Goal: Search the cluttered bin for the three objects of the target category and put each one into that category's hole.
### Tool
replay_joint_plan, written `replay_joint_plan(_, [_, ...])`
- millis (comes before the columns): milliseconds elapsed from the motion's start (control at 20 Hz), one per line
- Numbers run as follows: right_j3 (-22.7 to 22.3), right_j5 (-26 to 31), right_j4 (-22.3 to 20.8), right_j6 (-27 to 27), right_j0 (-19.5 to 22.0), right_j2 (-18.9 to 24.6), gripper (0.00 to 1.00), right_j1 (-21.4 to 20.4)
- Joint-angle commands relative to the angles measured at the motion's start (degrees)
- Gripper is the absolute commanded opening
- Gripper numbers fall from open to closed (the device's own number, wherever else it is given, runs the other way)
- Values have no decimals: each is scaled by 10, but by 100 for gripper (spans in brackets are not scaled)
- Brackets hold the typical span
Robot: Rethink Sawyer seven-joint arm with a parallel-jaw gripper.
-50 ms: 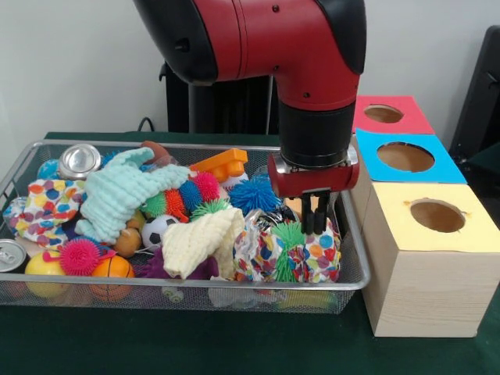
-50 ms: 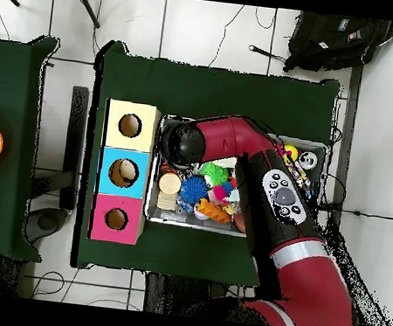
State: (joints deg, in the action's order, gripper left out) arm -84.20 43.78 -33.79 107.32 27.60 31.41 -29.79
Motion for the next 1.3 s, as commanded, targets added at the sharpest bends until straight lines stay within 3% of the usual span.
replay_joint_plan(50, [-52,27,17,-51,2,15,0,-21])
replay_joint_plan(600, [-45,78,37,-60,-12,8,0,-43])
replay_joint_plan(1300, [11,106,32,-97,-25,10,0,-16])
